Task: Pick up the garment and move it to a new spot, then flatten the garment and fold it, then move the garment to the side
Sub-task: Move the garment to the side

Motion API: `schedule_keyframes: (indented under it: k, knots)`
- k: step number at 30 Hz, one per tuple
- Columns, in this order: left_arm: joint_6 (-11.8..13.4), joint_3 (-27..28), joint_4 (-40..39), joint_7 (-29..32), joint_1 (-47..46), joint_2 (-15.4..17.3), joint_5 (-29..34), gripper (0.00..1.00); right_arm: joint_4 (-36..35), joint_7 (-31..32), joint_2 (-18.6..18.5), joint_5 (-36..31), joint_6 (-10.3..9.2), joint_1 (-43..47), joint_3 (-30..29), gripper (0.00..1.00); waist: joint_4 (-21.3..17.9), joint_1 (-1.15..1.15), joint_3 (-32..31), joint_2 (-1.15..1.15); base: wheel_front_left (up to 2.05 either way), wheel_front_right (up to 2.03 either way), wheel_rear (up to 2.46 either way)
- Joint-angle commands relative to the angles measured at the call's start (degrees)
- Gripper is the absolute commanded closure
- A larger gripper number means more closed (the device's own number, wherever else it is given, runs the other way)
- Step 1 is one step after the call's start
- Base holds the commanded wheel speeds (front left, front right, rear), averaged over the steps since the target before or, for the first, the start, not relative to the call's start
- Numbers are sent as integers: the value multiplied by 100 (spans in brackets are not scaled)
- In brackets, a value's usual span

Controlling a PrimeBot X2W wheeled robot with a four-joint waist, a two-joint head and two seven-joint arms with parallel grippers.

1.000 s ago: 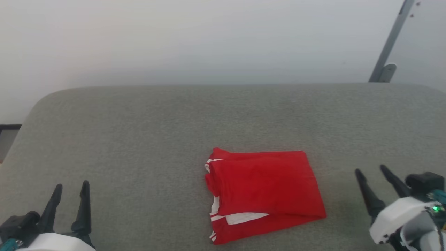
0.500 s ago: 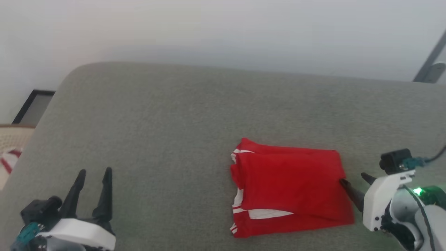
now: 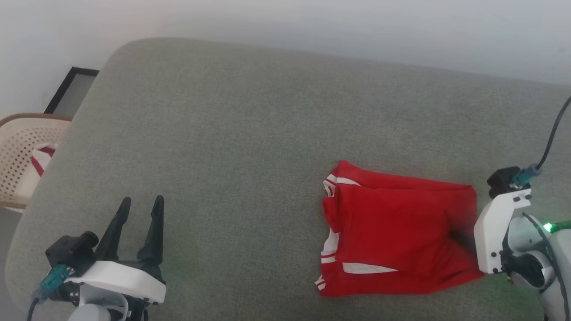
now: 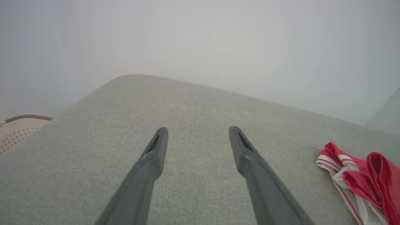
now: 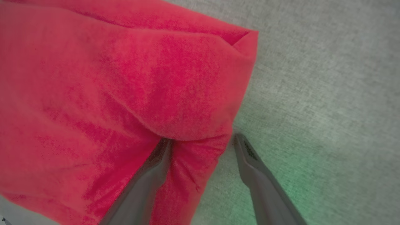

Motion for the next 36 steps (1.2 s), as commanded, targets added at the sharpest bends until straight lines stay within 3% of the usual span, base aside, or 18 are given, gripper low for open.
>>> schedule_keyframes:
  k: [1, 17, 29, 36]
  knots:
    - [-12, -1, 33, -25, -98, -16, -59, 0, 171, 141, 185, 27, 1, 133, 158, 100, 39, 0, 56, 0, 0, 0, 0]
    - [-12, -151, 43, -25, -435, 25, -114, 0, 37, -98, -199, -354, -10, -400, -624, 100, -516, 0, 254, 0, 0, 0, 0]
    - [-12, -715, -14, -25, -1194, 133, -144, 0, 65, -354, -907, -860, -5, -1144, -1232, 100, -1379, 0, 711, 0, 0, 0, 0]
    - [-13, -1183, -15, -25, -1735, 211, -185, 0, 171, -688, -1360, -1197, -5, -1567, -1131, 100, -1783, 0, 1018, 0, 0, 0, 0]
